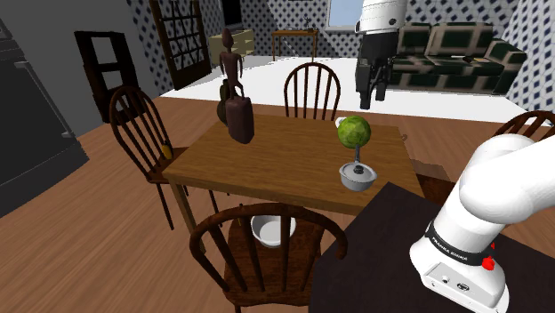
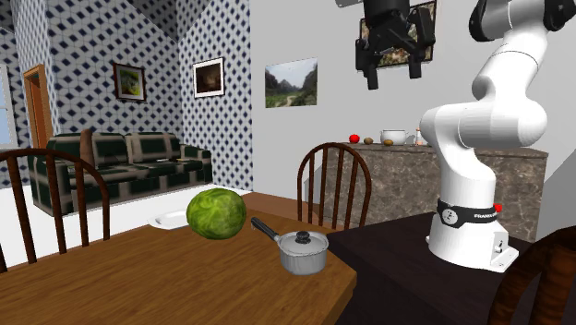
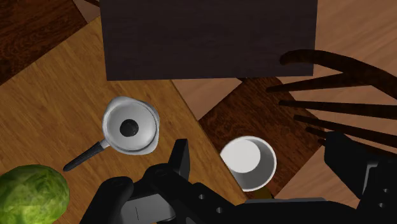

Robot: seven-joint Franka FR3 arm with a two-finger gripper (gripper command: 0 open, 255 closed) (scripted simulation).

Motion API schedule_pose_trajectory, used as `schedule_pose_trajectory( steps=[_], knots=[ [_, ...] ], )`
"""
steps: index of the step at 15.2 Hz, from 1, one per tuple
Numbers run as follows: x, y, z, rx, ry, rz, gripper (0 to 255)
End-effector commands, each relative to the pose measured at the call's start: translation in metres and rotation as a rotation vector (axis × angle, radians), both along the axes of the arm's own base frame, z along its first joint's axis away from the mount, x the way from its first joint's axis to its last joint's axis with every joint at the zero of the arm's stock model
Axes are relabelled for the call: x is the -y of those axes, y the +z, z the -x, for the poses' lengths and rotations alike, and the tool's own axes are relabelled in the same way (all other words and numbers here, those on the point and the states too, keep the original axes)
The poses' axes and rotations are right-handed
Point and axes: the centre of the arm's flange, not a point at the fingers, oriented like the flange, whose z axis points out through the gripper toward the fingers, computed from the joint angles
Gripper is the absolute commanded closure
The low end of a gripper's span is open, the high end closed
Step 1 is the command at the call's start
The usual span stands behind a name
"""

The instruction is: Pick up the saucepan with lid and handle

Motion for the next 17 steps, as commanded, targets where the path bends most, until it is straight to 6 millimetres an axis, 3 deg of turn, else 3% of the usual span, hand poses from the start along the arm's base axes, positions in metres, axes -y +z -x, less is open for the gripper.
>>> schedule_pose_trajectory(
  steps=[1, 17],
  knots=[
    [0.0, 0.0, 0.0, 0.0, 0.0, 0.0, 0],
    [0.119, -0.172, -0.005, 0.17, 0.122, -0.027, 0]
  ],
)
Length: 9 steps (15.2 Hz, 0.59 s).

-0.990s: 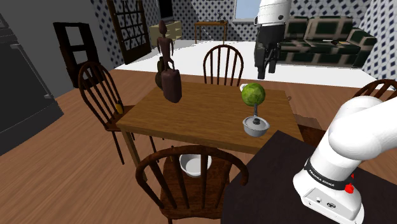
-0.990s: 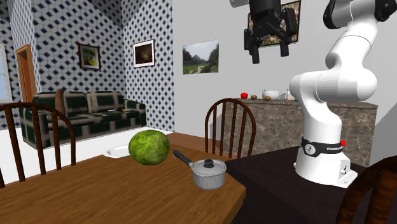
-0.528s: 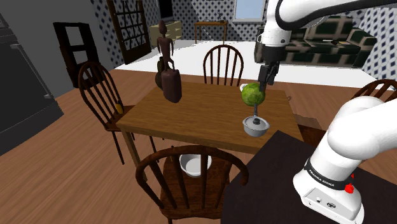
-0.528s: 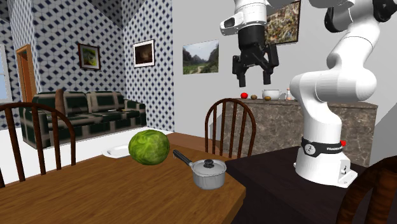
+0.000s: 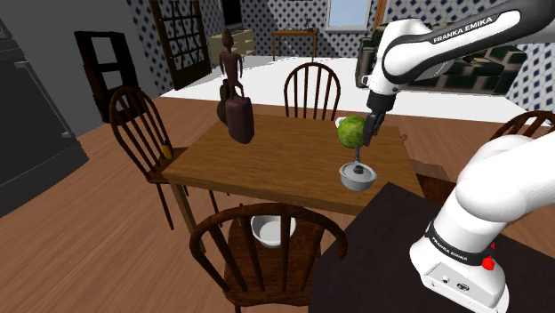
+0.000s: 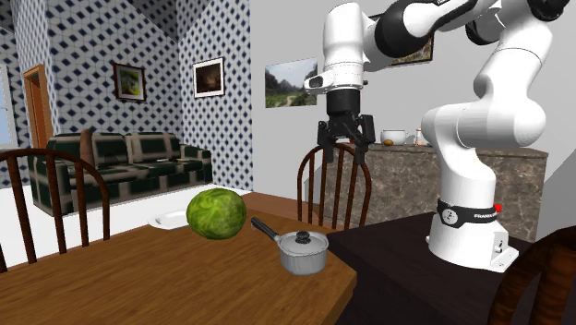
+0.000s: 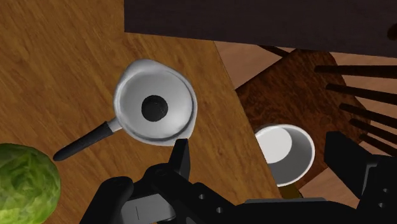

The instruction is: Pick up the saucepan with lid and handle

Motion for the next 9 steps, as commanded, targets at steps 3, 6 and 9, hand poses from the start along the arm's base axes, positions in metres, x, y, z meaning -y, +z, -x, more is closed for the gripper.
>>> schedule_pose_trajectory(
  steps=[3, 6, 9],
  knots=[
    [0.031, -0.043, -0.008, 0.047, 0.032, -0.005, 0],
    [0.053, -0.075, -0.015, 0.078, 0.055, -0.01, 0],
    [0.074, -0.108, -0.024, 0.11, 0.078, -0.015, 0]
  ],
)
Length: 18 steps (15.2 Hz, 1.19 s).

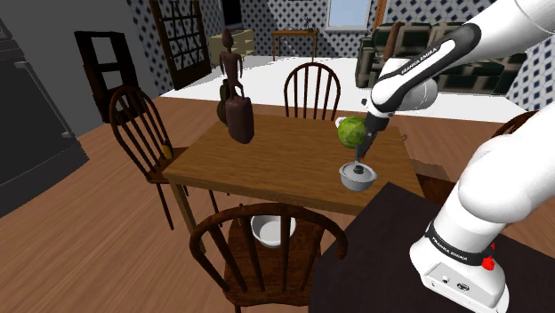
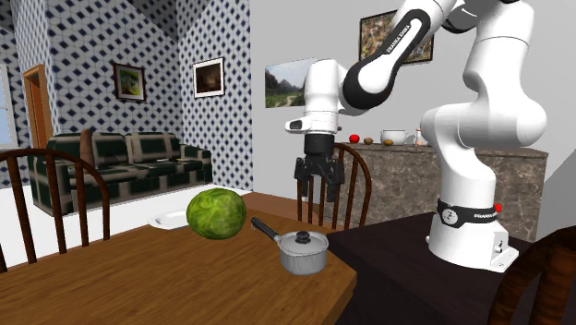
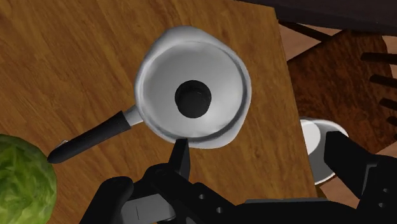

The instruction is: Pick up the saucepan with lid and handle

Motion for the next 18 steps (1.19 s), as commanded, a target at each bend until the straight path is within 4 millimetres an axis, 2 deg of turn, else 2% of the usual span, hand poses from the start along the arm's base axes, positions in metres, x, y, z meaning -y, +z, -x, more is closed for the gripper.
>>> schedule_pose_trajectory(
  steps=[1, 4, 12, 14, 15, 18],
  knots=[
    [0.015, -0.02, -0.008, 0.024, 0.017, 0.002, 0],
    [0.035, -0.052, -0.019, 0.056, 0.04, -0.003, 0],
    [0.036, -0.094, -0.02, 0.058, 0.041, -0.003, 0],
    [0.036, -0.094, -0.02, 0.058, 0.041, -0.003, 0],
    [0.036, -0.094, -0.02, 0.058, 0.041, -0.003, 255],
    [0.037, -0.094, -0.02, 0.058, 0.041, -0.003, 255]
  ],
)
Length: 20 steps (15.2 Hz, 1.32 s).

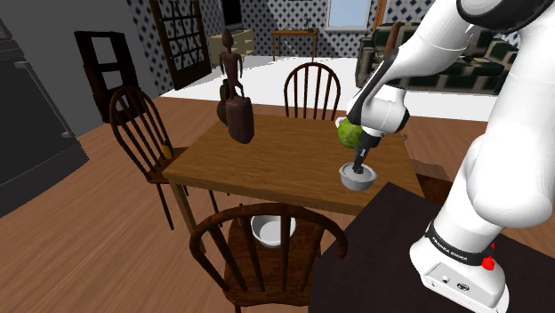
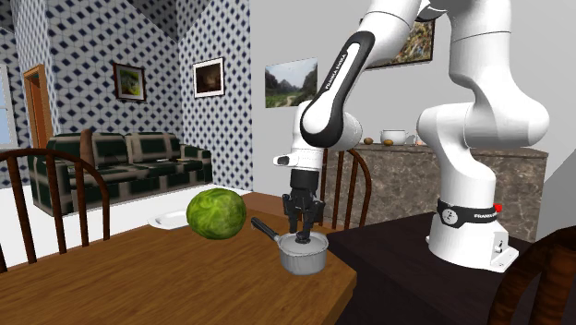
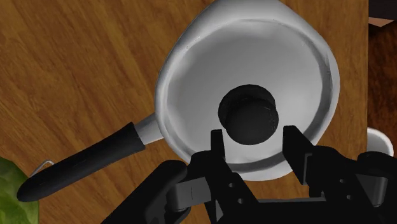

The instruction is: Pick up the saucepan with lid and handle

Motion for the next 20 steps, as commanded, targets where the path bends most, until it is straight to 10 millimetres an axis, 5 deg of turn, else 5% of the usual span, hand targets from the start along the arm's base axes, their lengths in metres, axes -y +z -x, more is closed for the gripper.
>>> schedule_pose_trajectory(
  steps=[1, 6, 20],
  knots=[
    [0.0, -0.001, 0.0, -0.001, 0.0, 0.0, 255],
    [0.0, -0.001, 0.0, -0.001, 0.0, 0.0, 255],
    [0.0, 0.073, 0.0, -0.001, 0.0, 0.0, 255]
  ],
)
